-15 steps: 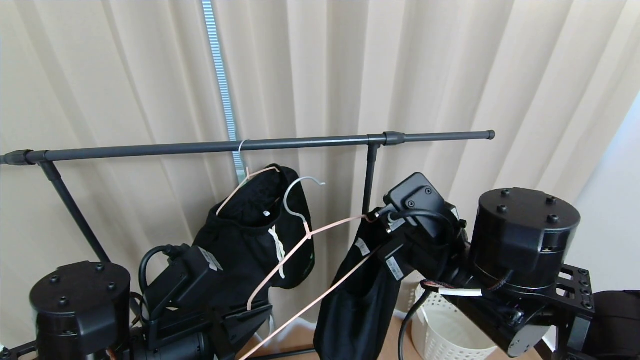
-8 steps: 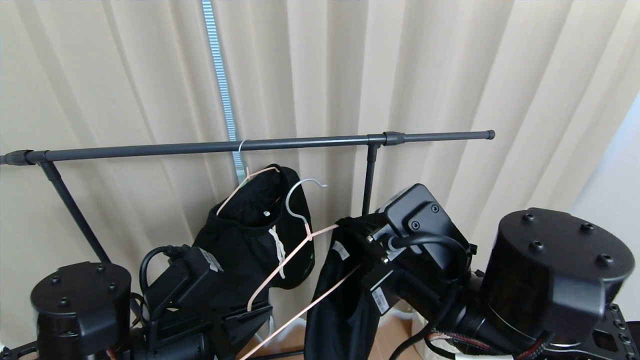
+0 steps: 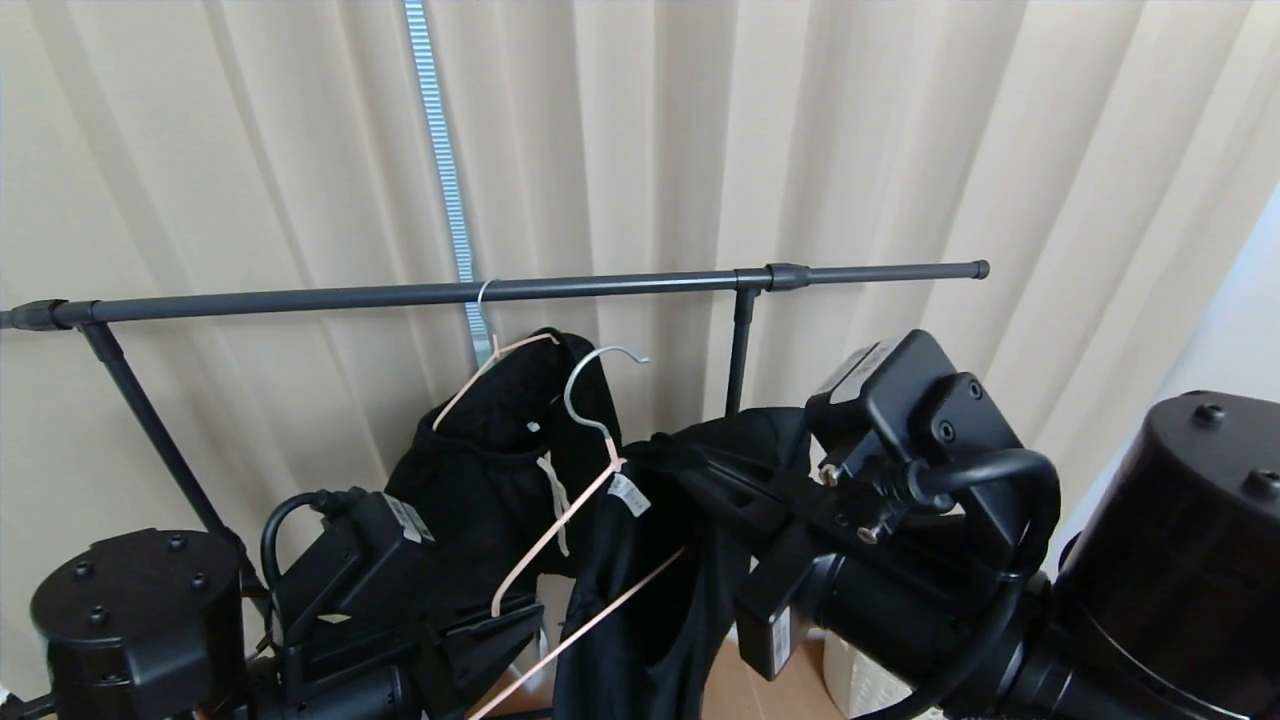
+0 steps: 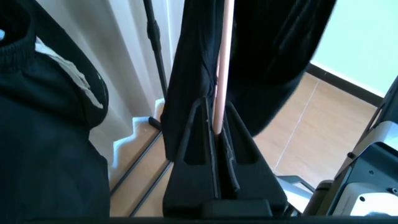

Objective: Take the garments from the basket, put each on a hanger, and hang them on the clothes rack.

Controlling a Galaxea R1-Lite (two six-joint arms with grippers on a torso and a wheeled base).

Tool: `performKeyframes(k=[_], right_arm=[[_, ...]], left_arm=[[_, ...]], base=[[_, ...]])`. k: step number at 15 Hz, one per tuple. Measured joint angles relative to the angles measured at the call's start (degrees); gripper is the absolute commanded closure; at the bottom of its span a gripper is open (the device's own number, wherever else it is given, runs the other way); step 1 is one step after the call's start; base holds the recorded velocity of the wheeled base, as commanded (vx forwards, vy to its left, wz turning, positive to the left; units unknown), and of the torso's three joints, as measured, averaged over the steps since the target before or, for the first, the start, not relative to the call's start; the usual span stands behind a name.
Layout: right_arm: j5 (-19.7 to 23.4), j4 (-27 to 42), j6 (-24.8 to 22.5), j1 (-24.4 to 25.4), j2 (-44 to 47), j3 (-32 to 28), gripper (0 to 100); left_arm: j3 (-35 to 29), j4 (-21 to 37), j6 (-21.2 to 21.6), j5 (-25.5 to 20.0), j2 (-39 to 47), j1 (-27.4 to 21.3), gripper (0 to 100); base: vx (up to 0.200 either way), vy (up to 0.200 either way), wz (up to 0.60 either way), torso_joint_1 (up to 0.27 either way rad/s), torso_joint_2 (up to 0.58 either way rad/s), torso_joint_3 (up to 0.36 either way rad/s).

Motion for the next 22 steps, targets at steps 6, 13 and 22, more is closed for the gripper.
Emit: performKeyframes(k=[6,13,22], right_arm=[[0.0,0.0,0.7,-2.3,0.5,-1.0,100],[0.0,0.1,1.5,-2.2,2.6,-1.5,100],[-0.2,0.3,1.1,-2.2,2.9,-1.0,0]], left_arm=[[3.2,-7.0,0.1,-0.2,-0.1,-0.3,100],[3.9,-8.2,0.1,-0.3,-0.5,-0.5,100],[3.7,-8.2,0.1,-0.3,-0.2,-0.4,100]], base=[[0.000,0.000,0.00,0.000,0.00,0.000],[0.000,0.000,0.00,0.000,0.00,0.000],[0.000,0.000,0.00,0.000,0.00,0.000]])
